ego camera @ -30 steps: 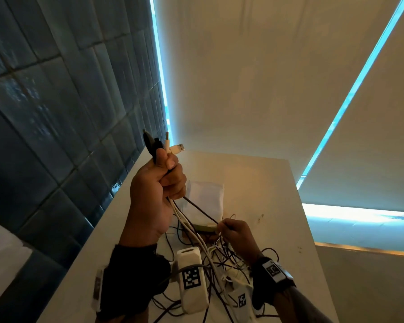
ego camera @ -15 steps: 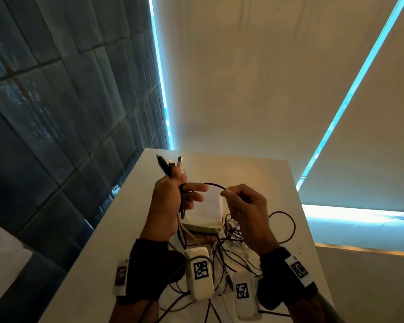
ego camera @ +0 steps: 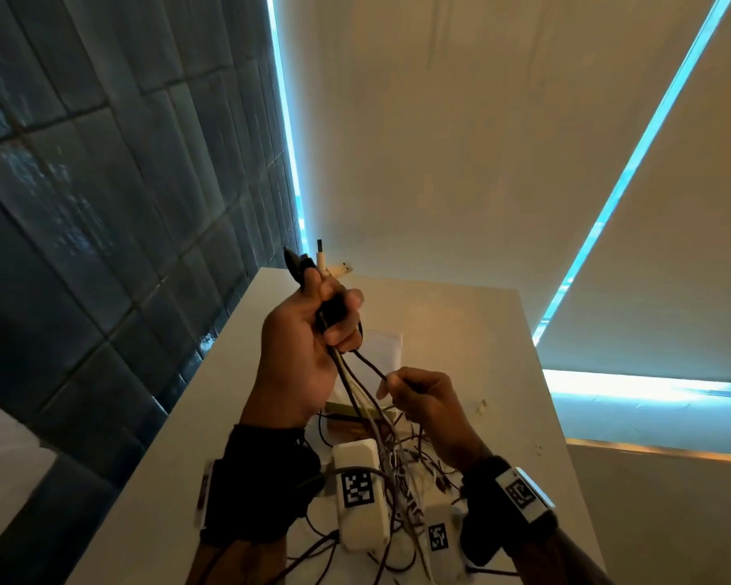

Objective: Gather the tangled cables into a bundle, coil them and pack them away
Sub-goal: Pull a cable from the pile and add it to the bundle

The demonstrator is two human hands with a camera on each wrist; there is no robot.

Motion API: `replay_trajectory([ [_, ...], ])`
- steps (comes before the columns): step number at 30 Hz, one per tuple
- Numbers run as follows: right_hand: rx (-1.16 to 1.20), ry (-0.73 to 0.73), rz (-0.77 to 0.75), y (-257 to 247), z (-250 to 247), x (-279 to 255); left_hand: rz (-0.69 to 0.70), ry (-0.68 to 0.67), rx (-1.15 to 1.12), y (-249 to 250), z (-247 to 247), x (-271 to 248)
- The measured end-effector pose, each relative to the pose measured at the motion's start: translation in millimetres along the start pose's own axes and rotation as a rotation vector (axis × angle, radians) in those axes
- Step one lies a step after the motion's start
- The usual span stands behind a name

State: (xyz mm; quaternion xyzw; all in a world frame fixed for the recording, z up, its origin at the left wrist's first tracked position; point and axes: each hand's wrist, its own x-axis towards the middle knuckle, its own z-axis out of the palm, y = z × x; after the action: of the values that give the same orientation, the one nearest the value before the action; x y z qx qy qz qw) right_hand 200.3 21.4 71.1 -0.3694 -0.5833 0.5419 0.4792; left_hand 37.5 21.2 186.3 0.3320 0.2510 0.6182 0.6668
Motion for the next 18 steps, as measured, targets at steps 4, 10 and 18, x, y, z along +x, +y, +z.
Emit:
replay_trajectory([
  [4, -0.017, 0.058, 0.101, 24.6, -1.9, -4.3, 0.047, -0.054, 0.031, 2.1, -0.1, -3.4],
  [10, -0.102, 0.125, 0.172, 52.9, -10.8, -13.5, 0.089, -0.080, -0.024, 5.9, -0.8, -5.9],
  [18, -0.270, 0.114, 0.233, 81.2, -24.5, -19.4, 0.094, -0.085, 0.022, 6.8, -1.5, -7.2],
])
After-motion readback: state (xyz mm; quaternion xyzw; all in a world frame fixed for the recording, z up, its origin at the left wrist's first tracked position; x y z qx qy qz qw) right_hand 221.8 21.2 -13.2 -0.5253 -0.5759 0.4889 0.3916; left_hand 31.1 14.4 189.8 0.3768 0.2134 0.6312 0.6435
